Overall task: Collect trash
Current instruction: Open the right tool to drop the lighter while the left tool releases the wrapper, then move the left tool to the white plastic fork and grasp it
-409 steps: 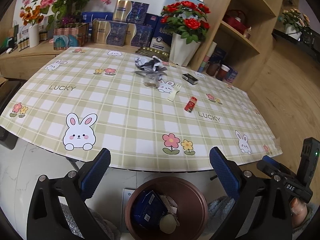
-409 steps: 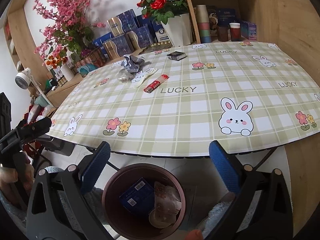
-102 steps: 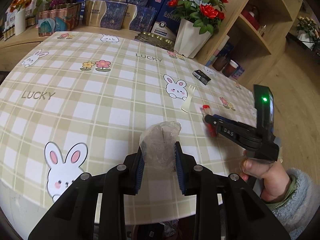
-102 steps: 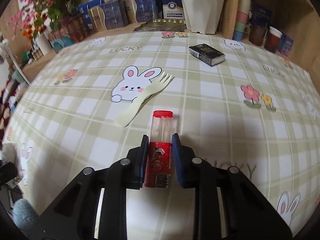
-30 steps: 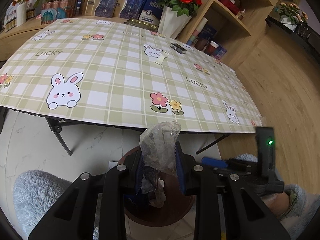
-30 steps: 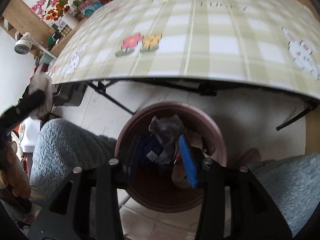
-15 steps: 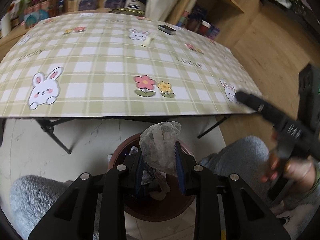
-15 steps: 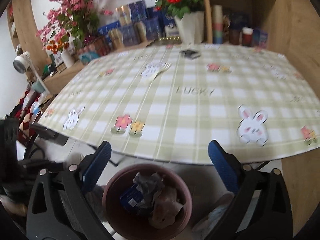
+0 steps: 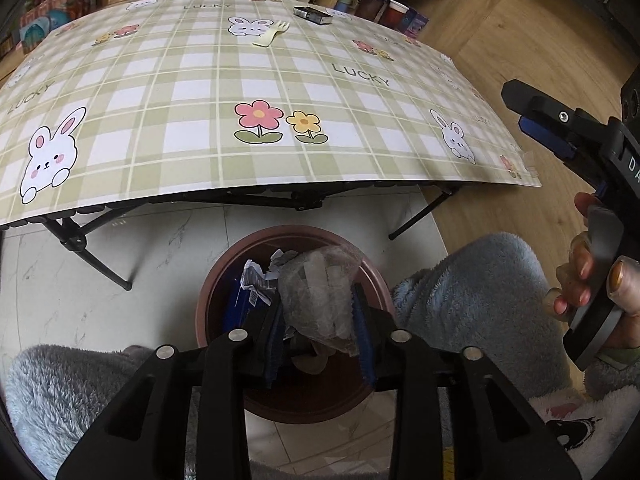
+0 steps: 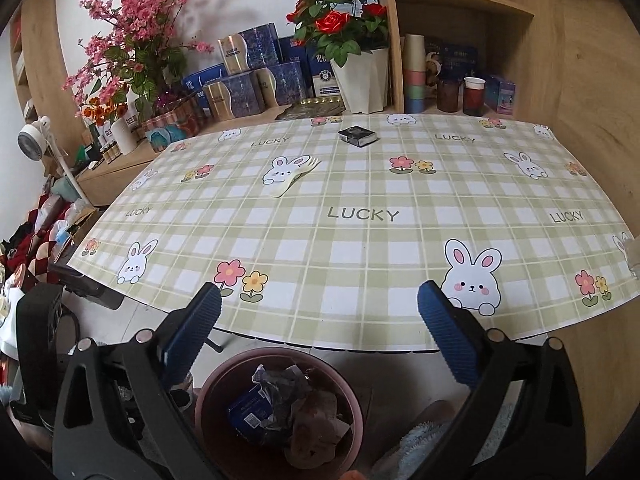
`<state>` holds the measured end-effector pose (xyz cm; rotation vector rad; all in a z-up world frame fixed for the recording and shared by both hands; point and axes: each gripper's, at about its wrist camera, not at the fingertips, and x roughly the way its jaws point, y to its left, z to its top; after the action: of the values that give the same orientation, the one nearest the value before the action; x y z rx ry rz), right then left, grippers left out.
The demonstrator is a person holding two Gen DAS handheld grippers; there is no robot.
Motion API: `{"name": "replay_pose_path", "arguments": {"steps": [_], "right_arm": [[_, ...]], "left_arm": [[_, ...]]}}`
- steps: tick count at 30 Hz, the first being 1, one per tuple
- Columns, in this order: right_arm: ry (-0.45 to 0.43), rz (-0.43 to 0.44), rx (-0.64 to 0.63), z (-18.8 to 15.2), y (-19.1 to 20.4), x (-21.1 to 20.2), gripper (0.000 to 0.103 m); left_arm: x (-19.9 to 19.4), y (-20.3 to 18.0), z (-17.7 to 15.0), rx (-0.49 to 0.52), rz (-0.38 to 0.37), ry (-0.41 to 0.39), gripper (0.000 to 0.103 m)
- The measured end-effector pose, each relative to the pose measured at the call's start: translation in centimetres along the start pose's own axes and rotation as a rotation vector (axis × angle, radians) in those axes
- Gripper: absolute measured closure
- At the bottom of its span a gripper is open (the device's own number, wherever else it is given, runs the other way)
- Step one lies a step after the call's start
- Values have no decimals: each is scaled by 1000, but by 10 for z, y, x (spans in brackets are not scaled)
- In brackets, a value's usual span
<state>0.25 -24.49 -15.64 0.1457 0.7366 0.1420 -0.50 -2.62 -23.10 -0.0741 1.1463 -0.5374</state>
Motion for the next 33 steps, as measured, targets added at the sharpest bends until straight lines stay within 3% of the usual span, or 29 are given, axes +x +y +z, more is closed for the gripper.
{"name": "replay_pose_path", "arguments": {"steps": [2, 8, 22, 33], "right_arm": [[5, -1, -1, -1, 0, 0, 6], [7, -12, 3, -2, -1, 1, 6], [28, -30, 13, 2, -8, 10, 6], [51, -52, 19, 9, -17, 27, 6]], "left_arm": [[-2, 0, 0, -3, 2, -14, 51], [-19, 9, 6, -52, 27, -101, 27], [-82, 47, 49, -136, 187, -385, 18], [-92, 65, 74, -133, 240, -452, 17]]}}
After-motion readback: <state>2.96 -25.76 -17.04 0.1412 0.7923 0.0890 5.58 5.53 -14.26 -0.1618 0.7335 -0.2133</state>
